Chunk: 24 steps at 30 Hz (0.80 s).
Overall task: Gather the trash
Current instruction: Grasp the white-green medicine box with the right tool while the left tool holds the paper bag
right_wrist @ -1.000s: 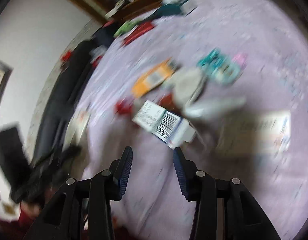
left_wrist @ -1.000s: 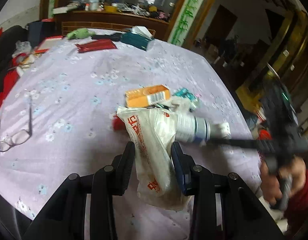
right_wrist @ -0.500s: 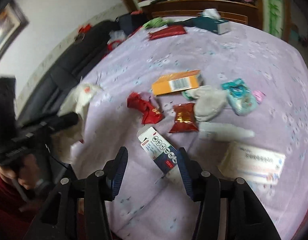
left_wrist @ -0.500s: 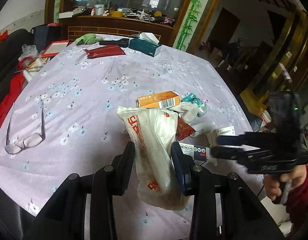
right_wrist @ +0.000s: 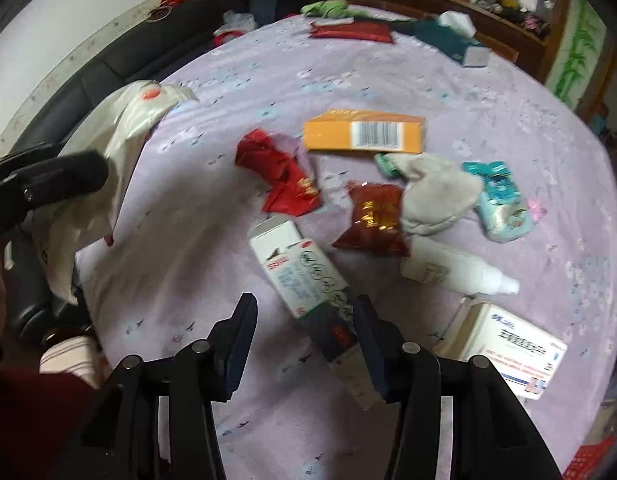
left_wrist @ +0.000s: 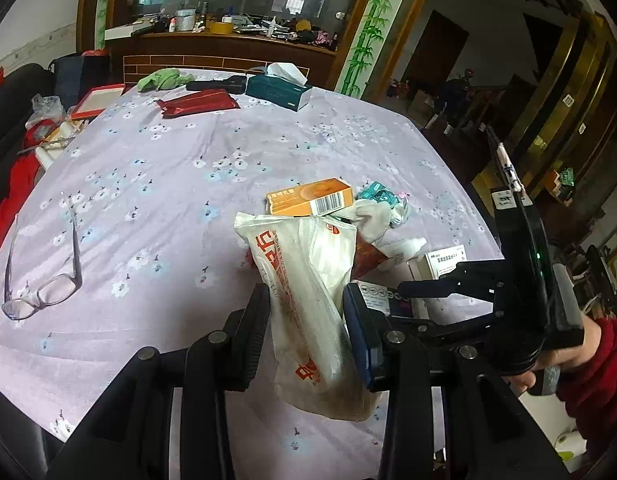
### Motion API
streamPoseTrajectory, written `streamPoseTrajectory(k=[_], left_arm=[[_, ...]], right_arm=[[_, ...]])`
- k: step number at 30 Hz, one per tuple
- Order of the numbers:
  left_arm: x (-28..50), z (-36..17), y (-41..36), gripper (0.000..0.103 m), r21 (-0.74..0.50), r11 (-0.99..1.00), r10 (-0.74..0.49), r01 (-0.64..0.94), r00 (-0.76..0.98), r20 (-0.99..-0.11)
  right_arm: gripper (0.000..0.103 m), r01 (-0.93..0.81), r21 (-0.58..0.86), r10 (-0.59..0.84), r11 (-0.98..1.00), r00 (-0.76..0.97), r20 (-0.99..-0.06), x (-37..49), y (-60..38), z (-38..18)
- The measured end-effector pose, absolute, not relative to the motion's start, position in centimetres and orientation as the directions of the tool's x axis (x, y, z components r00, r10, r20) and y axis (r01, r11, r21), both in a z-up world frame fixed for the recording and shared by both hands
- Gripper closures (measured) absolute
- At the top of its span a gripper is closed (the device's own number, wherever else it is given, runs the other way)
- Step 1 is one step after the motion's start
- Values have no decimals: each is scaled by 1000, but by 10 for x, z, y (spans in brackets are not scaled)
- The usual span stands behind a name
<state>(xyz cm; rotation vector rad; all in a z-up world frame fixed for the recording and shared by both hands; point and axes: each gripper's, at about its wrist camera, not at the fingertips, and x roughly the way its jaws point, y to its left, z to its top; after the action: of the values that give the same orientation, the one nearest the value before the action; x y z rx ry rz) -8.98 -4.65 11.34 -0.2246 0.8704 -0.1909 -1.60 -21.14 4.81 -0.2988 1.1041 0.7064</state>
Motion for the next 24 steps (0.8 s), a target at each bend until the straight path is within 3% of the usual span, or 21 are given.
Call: streamPoseTrajectory(k=[3,7,14,18,24], left_arm=[[-89,116,-50,67,-270,959,-259,81,638,-725],[-87,118,-48,66,-279,958,-257,70,645,-720],[-89,118,-41,66,-276,960,-242,50,643,-726],[-91,120,-45,66,-267,962,-240,58,645,-726],[-95,124,-56,66,-243,967,-227,70,665,-711]], right_arm=[[48,-644,133,384,753,265,-885,-12,-216,56],[40,-658,150,396,738,243,-886,-2,-216,61],[39,-684,107,334,722,209,-919,-1,-206,36],[60,-676,110,337,729,214,-917,-11,-206,33],[61,-539,213,415,815,287,-863,-38,-238,57]])
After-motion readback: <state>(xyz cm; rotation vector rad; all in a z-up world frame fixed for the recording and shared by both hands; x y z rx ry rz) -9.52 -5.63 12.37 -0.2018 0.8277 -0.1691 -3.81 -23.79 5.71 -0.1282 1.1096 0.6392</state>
